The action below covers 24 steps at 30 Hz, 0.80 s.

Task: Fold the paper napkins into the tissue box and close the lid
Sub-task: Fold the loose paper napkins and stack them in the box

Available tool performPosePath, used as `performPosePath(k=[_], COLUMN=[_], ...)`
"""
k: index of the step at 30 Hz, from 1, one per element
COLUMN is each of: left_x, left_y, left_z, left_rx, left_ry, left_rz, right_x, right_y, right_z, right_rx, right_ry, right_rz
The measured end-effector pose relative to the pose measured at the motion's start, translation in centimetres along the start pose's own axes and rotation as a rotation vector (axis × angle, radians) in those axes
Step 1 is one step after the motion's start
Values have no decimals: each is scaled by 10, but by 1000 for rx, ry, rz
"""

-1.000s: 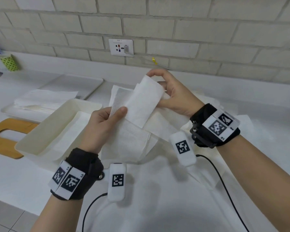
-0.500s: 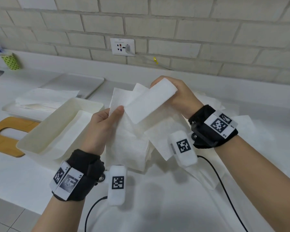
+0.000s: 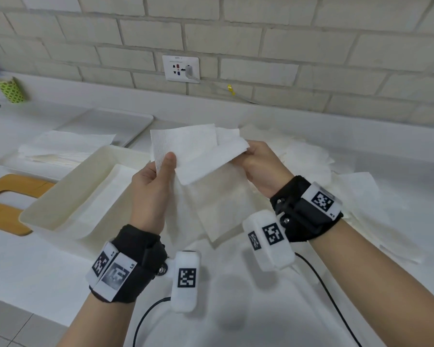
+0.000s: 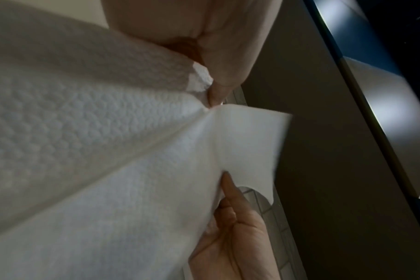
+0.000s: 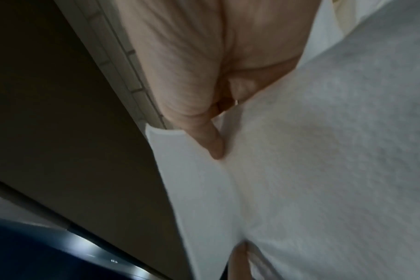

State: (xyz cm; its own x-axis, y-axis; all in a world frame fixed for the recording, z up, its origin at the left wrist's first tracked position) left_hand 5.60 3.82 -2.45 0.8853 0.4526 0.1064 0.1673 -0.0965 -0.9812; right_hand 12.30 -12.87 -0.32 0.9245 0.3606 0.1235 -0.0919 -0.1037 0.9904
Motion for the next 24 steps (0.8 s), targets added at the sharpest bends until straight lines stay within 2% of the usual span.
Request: performPosePath(k=[3,8,13,17,21,24], left_x=[3,10,25,26,22,27], left_y=[4,4,15,15,15,15], left_z=[4,22,40,37,31,42], left_rx=[1,-25,-87,-97,-11,39], left_ry=[-33,-123,-201,-195,-166,-235], left_rz=[3,11,78,83,82,69], right_x=[4,2,2,5,3,0], right_y=[-2,11,26,33,37,35], right_z=[6,18,13,9,-4,-6], right_rx=[-9,74,216,316,378,407], right_ry=[-100,-166,-48,-19,81,97], right_rz=[5,63,53,52,40,8])
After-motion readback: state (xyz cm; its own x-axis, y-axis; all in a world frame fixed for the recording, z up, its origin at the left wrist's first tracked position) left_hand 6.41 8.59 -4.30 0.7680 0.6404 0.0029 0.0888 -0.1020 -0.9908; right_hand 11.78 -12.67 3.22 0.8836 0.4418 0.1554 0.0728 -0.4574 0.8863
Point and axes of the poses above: each hand's wrist, its own x-axis towards the middle knuckle, its own z-axis out of the back of the hand, y = z × x, the point moved 9 cm from there along x, towards the middle knuckle, and after that the axes turned 3 degrees about -y, right-handed, at the moved point
